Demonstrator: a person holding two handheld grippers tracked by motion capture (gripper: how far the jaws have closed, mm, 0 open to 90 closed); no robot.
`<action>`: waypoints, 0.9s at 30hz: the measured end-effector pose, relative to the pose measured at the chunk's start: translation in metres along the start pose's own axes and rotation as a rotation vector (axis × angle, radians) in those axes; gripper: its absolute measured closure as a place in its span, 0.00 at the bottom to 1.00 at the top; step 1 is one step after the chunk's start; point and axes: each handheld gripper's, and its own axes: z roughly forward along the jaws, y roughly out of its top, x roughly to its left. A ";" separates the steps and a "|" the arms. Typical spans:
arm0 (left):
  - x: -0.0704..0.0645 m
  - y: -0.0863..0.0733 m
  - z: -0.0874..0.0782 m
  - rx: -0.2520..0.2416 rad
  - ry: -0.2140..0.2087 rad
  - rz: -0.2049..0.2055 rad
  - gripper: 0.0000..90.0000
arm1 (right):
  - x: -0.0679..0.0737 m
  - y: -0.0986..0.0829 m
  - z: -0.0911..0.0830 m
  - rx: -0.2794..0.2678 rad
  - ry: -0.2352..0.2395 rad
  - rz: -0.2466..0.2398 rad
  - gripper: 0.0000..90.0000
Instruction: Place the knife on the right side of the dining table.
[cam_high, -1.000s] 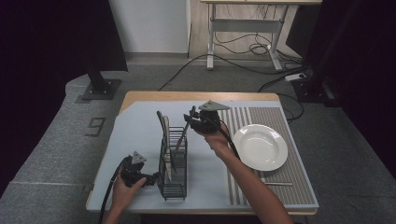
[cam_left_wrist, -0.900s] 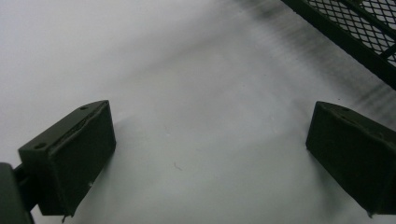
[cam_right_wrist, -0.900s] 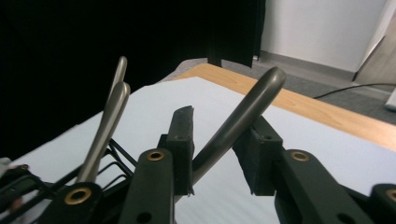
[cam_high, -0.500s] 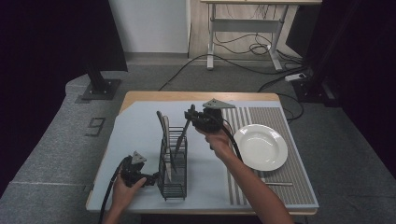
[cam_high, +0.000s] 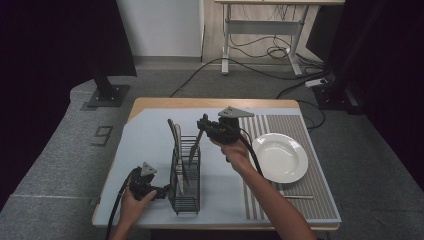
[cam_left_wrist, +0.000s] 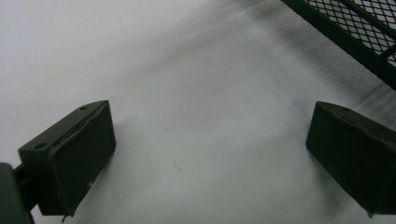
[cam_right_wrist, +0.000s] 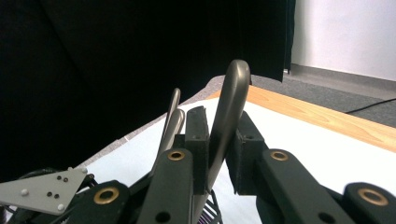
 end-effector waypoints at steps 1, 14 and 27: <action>0.000 0.000 0.000 0.000 0.000 0.000 0.01 | 0.000 0.000 -0.001 0.004 0.005 0.006 0.89; 0.000 0.000 0.000 0.000 0.000 0.000 0.01 | 0.003 0.005 -0.012 -0.047 0.043 0.015 0.93; 0.000 0.000 0.000 -0.003 0.000 -0.002 0.01 | -0.009 0.020 -0.055 -0.242 0.042 0.077 0.93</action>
